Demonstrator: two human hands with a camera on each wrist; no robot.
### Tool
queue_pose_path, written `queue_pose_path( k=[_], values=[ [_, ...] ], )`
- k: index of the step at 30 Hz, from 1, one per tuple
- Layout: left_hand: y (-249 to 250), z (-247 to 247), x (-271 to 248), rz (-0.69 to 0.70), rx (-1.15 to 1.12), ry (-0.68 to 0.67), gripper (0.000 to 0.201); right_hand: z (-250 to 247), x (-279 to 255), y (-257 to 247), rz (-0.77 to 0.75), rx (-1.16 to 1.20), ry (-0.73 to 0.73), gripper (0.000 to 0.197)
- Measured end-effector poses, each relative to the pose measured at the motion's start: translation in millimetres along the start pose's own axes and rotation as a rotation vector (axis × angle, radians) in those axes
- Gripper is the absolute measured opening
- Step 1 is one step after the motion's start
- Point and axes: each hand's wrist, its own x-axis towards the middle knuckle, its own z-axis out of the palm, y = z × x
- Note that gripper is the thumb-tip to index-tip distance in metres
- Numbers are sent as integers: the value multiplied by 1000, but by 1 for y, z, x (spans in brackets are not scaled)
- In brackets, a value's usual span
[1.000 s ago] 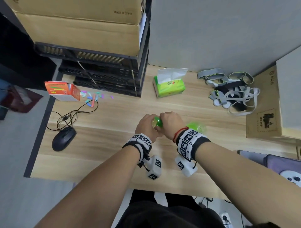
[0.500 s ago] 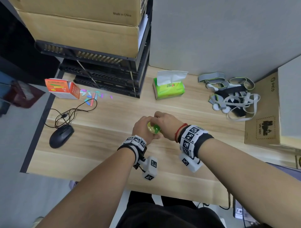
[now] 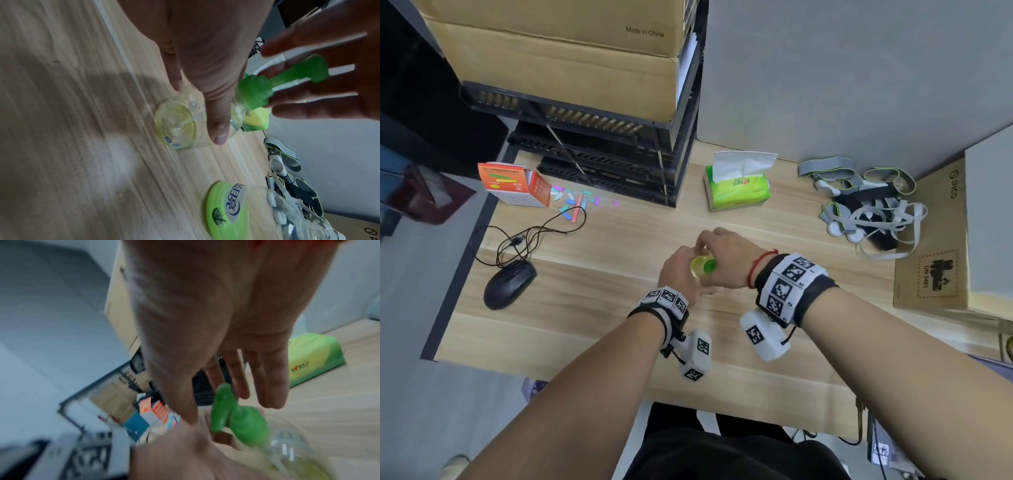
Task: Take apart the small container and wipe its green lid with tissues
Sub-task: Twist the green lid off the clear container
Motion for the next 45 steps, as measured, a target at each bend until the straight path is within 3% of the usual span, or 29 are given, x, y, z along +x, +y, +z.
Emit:
queue_pose_path(
  k=[3,6,9,12,15,19,25,35,38,45],
  values=[
    [1,-1,-1,24,-20,4,66,9,3,-4,119,-175,106,42],
    [3,0,0,5,1,-9,57,14,5,0,27,-261,95,28],
    [2,0,1,-4,20,-9,55,12,2,4,-22,-318,108,45],
    [-1,2,1,1,-13,-7,62,14,1,5,17,-420,154,43],
    [0,2,1,-6,-24,-7,58,17,1,7,7,-343,135,39],
    [-1,1,3,4,13,-7,58,19,-2,7,-2,-244,163,55],
    [-1,3,2,-2,-26,-6,62,14,-1,7,1,-165,184,27],
    [7,1,3,14,55,-61,66,-36,-49,22,-34,43,358,33],
    [13,1,4,-8,90,-72,66,-33,-54,24,-15,44,329,34],
    [28,4,1,-51,162,-113,88,-32,-76,36,-3,155,367,33]
  ],
)
